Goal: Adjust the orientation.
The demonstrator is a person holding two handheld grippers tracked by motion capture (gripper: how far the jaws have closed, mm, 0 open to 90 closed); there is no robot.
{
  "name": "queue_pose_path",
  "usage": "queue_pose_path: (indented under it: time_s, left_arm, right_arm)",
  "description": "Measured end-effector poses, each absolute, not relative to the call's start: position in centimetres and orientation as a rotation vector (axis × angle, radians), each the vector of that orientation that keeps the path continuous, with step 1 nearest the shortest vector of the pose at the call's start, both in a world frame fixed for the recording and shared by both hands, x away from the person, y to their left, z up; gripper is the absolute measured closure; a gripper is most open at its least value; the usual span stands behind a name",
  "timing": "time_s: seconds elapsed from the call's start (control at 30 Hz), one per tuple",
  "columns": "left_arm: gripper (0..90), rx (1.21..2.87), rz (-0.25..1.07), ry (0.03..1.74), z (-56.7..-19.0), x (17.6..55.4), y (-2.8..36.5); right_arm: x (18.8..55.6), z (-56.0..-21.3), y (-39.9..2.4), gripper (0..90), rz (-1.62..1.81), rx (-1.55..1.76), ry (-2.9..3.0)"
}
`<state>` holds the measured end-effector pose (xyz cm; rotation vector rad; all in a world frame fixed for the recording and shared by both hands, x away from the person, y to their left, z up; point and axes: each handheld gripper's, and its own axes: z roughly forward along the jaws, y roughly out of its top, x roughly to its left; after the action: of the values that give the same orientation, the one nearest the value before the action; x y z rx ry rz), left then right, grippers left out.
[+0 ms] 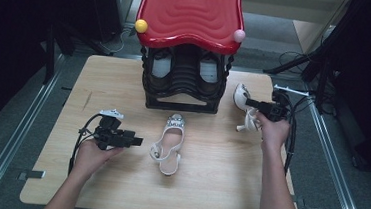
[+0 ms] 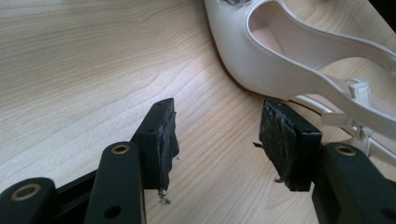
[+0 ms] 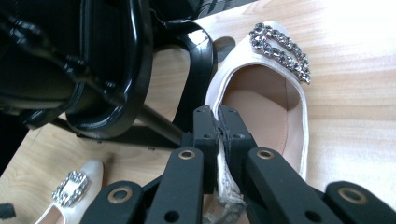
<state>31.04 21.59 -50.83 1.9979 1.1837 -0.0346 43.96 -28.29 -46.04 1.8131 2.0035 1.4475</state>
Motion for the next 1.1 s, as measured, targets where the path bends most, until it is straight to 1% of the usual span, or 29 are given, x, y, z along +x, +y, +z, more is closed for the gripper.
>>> queue_pose_path:
  time_s: [0.4,0.77,1.1]
  left_arm:
    - [45.9,2.004,-0.056,1.155,-50.7,32.1,20.5]
    - [46.1,1.994,-0.052,1.137,-50.3,32.6,20.4]
    - [46.1,1.984,-0.057,1.13,-50.3,32.8,20.2]
  right_arm:
    - [40.3,-45.4,-27.4,87.8,1.41,1.768,2.056]
    - [36.7,-45.4,-26.2,87.8,1.404,1.721,2.106]
    - [34.3,-45.1,-24.7,87.6,1.424,1.658,2.179]
